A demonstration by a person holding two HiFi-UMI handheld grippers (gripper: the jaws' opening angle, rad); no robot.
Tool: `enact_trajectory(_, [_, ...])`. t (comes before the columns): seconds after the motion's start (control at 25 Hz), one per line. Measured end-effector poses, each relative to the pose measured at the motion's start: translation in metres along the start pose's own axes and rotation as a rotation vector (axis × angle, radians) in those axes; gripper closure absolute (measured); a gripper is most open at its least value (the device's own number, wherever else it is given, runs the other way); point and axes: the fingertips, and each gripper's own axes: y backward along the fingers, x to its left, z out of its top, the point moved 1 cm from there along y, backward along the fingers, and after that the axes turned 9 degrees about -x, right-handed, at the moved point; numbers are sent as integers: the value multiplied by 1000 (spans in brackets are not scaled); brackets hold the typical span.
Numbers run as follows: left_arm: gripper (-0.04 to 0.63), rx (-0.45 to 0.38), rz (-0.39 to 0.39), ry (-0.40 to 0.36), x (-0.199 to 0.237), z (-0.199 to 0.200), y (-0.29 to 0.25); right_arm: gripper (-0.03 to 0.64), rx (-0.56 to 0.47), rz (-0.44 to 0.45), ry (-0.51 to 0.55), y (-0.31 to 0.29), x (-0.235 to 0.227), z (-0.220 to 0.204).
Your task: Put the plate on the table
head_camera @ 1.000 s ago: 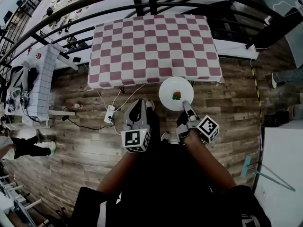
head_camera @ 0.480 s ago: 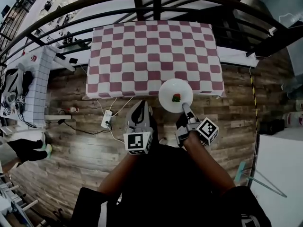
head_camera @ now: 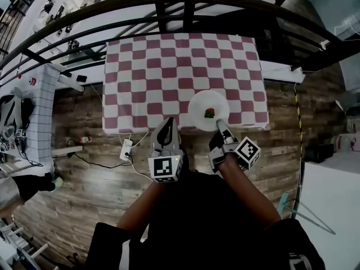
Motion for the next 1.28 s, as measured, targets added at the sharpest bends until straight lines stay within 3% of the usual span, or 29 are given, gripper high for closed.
enact_trajectory(0.16, [585, 3, -21, 1, 20, 5, -31, 607, -24, -43, 5, -33, 11, 6])
enact_trajectory(0.6, [585, 32, -54, 57, 66, -8, -83, 607, -82, -53, 3, -97, 32, 6])
enact_trajectory(0.84, [586, 24, -68, 39, 86, 1, -112, 607, -107, -51, -7, -120, 40, 10])
enact_trajectory(1.16, [584, 14, -65, 63, 90, 10, -133, 609, -61, -82, -7, -138, 41, 8])
enact_trajectory(1.28, [585, 8, -63, 44, 87, 10, -143, 607, -44, -54, -10, -154, 42, 14])
